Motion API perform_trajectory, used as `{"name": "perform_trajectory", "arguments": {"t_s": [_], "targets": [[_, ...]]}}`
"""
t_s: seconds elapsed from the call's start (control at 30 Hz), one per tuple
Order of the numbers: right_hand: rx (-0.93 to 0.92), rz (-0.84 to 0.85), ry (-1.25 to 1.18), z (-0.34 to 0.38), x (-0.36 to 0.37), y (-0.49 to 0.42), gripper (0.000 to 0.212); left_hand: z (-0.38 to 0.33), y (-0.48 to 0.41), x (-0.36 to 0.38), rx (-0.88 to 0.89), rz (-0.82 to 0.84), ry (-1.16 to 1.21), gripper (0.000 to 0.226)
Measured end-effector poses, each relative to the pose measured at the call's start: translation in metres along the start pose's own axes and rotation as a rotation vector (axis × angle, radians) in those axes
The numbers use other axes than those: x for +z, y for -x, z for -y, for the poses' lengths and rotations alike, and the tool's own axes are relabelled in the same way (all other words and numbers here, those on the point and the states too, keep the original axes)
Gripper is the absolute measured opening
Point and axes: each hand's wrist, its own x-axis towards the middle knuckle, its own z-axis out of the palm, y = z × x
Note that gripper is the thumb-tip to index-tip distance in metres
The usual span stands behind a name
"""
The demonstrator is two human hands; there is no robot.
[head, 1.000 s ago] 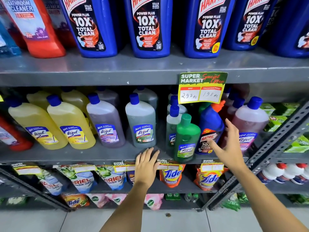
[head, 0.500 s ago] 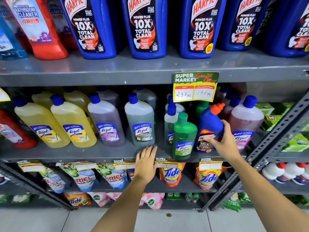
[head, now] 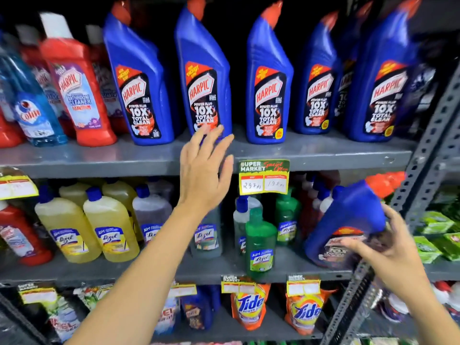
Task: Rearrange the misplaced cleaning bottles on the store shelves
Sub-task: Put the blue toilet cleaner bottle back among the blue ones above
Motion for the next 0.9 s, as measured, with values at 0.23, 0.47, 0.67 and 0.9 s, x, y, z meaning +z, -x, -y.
{"name": "perform_trajectory", "arguments": {"t_s": [0.23,0.47,0.67,0.9], "targets": [[-0.261,-0.017,-0.026,0.129,-0.037,-0.1,0.079,0.007,-0.003,0.02,-0.018,0.169,-0.183,0.038],[-0.252,0.028,0.127,0.166,-0.017,-0.201,0.06,0.007,-0.005,0.018,-0.011,0.168,-0.202,0.039],[-0.051,0.117,0.299,0.141,0.0,-0.231,0.068,0.005,-0.005,0.017,-0.054,0.188,-0.177,0.043],[0.026,0.162,0.32,0.131,0.001,-0.233,0.084,0.006,-0.005,0.019,-0.049,0.176,-0.192,0.035]]}}
